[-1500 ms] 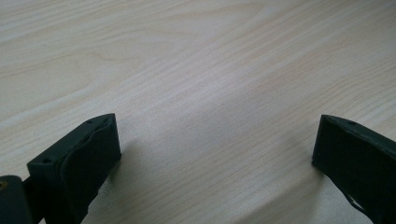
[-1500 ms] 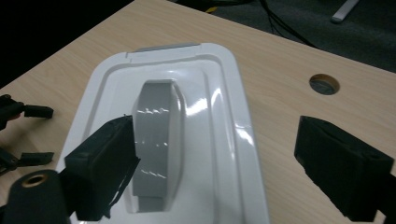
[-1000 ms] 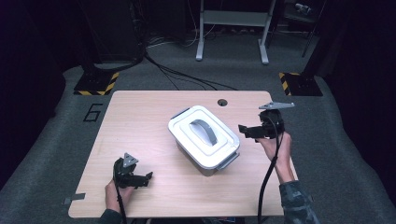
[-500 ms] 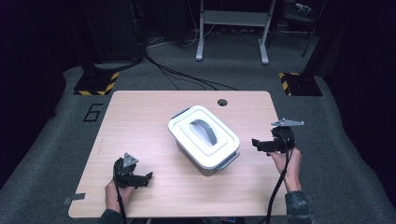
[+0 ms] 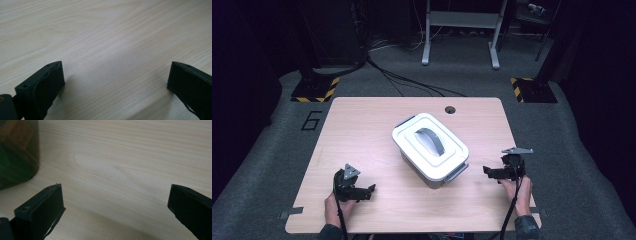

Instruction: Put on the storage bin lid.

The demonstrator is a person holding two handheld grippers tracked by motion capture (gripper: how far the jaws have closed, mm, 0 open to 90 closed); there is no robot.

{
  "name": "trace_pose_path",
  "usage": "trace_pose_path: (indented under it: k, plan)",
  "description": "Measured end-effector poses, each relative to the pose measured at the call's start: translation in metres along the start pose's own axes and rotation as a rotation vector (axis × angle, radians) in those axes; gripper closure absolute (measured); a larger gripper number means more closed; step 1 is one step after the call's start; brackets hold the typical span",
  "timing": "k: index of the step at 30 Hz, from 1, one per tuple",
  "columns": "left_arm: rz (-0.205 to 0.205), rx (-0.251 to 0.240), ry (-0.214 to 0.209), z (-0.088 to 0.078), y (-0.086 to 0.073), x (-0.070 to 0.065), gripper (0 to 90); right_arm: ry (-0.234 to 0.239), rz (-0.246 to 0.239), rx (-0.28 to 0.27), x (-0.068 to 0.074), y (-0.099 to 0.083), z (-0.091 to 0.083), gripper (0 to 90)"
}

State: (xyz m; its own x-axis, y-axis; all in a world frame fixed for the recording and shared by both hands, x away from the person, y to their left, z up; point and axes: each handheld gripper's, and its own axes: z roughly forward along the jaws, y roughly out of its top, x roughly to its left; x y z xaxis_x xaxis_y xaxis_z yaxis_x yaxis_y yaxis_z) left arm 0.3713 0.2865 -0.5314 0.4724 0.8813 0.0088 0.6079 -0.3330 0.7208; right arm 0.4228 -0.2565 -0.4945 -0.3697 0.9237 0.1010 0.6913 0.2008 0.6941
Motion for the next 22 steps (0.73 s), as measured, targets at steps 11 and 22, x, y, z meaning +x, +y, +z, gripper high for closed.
trace_pose_path:
  k: [11, 22]
  plan:
    - [0.001, 0.001, 0.000, 0.000, 0.000, 0.000, 0.8, -0.108, -0.033, -0.007, 0.001, -0.034, 0.012, 0.0]
    - [0.015, 0.010, 0.004, -0.001, 0.000, 0.000, 0.8, -0.124, -0.010, -0.025, 0.004, -0.041, 0.009, 0.0]
